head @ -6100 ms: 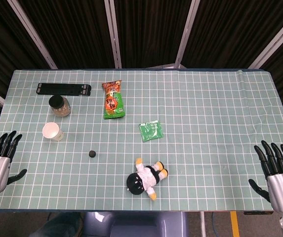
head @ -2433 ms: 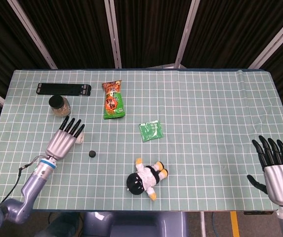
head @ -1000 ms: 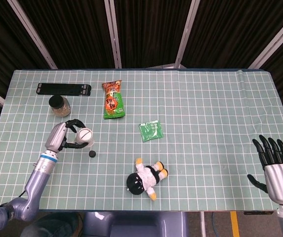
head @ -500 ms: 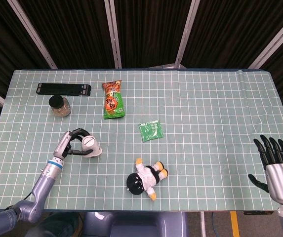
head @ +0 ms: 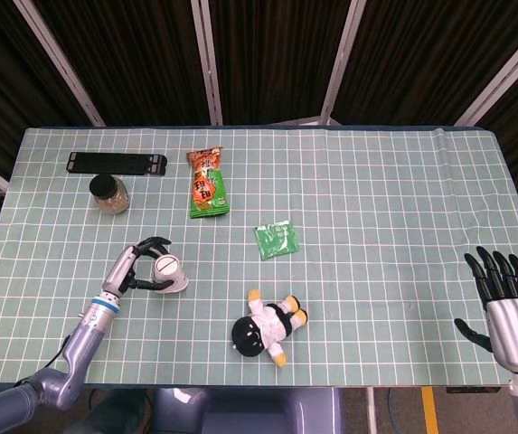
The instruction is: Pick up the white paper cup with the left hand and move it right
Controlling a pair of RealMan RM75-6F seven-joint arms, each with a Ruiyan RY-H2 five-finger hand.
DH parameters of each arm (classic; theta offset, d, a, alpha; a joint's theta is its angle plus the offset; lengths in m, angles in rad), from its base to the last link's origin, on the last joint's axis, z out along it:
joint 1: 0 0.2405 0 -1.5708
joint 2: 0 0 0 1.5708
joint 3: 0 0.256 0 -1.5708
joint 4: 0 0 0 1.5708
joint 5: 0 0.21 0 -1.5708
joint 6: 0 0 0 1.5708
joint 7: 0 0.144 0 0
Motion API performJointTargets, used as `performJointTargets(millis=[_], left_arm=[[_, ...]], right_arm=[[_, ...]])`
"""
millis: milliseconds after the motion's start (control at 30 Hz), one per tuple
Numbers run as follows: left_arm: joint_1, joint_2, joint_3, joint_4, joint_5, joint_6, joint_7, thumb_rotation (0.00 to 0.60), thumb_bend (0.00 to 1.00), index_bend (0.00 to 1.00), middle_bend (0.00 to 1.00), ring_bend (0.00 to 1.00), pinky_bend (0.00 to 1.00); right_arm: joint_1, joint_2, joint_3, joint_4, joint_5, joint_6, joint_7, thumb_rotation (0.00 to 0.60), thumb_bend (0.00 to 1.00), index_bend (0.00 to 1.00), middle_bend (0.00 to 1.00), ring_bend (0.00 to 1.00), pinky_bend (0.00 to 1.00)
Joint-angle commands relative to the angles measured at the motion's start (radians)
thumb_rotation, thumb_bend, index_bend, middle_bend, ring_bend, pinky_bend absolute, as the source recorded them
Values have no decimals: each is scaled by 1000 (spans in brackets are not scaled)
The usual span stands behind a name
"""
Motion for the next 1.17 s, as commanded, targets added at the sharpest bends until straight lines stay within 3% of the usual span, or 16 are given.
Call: performJointTargets(millis=[33,267,533,667,767,933,1000,1167], left_arm=[[7,-3,11,16,9,14,-7,600,5,30,0,0,2],[20,35,20,0,34,61,-15,600,5,0,0,0,0],[70,180,30,-148,122,246,119,600,5,0,0,0,0],[139,281,59,-245,159,364,397,600,2,0,0,0,0],[225,362,86,-387,134,447,676,600,0,0,0,0,0],[323,447,122,-561,98,536,964,600,0,0,0,0,0],[351,474,134,-622,83,557,1060,600,0,0,0,0,0],[373,501,144,-672,72,557,1124,600,0,0,0,0,0]], right_arm=[[0,1,-1,0,-1,1,1,600,0,0,0,0,0],[0,2,-3,-4,-8,2,1,600,0,0,0,0,0],[-4,8,-10,-15,-29,14,7,600,0,0,0,0,0],[-9,11,-11,-18,-45,31,3,600,0,0,0,0,0],[-11,15,-10,-22,-50,38,11,600,0,0,0,0,0],[-12,20,-10,-21,-57,44,24,600,0,0,0,0,0],[-12,23,-11,-22,-63,47,32,600,0,0,0,0,0],[-12,24,-15,-22,-69,45,36,600,0,0,0,0,0]])
